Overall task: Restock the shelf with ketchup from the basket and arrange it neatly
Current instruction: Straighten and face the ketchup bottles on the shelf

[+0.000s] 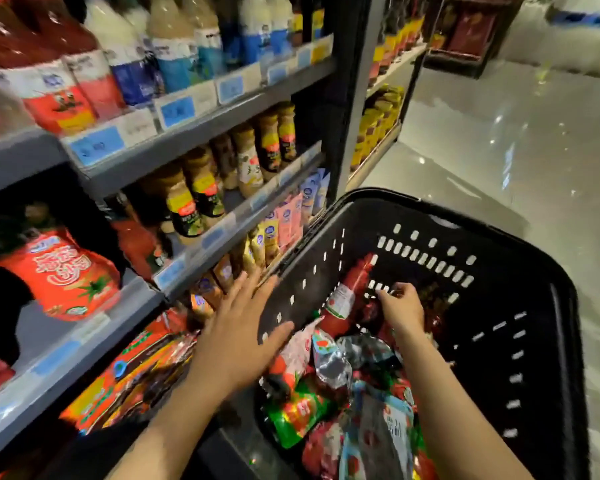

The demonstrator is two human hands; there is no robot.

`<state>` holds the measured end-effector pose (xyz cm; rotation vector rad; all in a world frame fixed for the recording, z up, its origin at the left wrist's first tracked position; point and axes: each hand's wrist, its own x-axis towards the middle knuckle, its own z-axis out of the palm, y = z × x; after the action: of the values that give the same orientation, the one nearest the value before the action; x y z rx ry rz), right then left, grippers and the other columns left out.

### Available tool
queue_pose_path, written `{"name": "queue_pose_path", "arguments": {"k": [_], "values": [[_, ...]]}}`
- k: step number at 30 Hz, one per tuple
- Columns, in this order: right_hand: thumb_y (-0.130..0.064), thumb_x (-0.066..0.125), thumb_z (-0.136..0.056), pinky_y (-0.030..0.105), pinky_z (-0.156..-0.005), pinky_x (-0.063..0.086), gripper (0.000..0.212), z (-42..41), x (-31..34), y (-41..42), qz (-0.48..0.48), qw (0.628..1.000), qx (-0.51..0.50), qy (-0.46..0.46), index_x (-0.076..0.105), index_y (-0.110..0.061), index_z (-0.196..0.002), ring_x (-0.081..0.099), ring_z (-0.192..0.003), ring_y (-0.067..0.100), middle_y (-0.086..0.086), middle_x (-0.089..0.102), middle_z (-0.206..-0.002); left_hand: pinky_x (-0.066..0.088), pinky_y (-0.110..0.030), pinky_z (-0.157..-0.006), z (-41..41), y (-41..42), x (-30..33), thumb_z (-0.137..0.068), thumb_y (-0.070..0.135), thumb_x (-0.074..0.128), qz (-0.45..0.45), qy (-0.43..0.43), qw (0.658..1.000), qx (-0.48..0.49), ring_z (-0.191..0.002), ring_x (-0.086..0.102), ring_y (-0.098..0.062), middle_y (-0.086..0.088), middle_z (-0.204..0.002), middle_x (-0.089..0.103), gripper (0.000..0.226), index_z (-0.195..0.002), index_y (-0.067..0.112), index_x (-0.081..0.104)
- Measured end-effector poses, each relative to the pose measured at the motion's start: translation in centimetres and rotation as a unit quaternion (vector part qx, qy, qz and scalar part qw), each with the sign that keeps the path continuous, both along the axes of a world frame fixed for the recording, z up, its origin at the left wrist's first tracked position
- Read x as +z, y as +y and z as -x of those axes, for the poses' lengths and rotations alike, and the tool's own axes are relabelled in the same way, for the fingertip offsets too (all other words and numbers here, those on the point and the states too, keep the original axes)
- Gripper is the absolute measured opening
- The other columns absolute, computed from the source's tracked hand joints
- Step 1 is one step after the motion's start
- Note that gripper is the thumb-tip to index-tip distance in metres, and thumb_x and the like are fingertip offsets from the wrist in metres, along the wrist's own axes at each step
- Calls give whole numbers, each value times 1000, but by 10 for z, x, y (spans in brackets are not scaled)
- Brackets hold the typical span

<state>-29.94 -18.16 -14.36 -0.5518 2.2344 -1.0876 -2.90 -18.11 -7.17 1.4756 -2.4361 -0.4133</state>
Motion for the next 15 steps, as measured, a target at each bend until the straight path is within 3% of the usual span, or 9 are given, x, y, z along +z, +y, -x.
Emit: {"name": "queue_pose_path", "arguments": {"k": [2,4,7,9,11,15], "values": [[-36,64,-85,31,-82,41,43,-1,-25,-12,-40,999,4,-16,54,-10,-118,58,-106,31,11,62,-113,10,-27,-116,1,2,4,-65,79,2,-5,-37,999,-8,-134,-15,8,26,-145,-21,91,-148,42,-6],[-40,63,-85,33,-87,45,48,-5,-48,-30,-79,995,27,-47,58,-4,-117,59,-109,33,15,63,-117,-1,-16,-111,2,3,6,-67,80,7,-12,-22,1000,-5,-134,-17,11,30,-143,-21,88,-146,44,-8],[-28,66,-88,33,-80,42,47,-23,-73,-53,-90,987,37,-125,55,-2,-125,58,-111,33,19,60,-123,-16,-8,-104,0,2,7,-70,81,12,-18,-8,1000,-2,-125,-29,20,37,-137,-25,80,-139,48,-13],[-22,72,-83,31,-72,41,47,-33,-85,-61,-86,987,10,-139,55,-5,-124,60,-107,32,17,61,-121,-16,-9,-106,-1,2,6,-72,81,13,-17,-5,1000,-5,-125,-30,21,35,-142,-21,81,-142,47,-9],[-30,80,-73,30,-72,45,55,-37,-90,-63,-86,989,-14,-117,57,-9,-119,63,-101,29,11,63,-117,-12,-12,-110,-1,2,3,-76,79,19,-15,1,1000,-3,-130,-26,19,30,-149,-9,82,-148,43,3],[-42,85,-61,38,-88,52,74,-32,-97,-66,-109,991,-12,-72,54,-11,-121,63,-104,28,10,63,-120,-6,-29,-116,-2,2,-2,-81,74,30,-6,-7,1000,3,-137,-9,11,22,-152,9,80,-150,36,19]]}}
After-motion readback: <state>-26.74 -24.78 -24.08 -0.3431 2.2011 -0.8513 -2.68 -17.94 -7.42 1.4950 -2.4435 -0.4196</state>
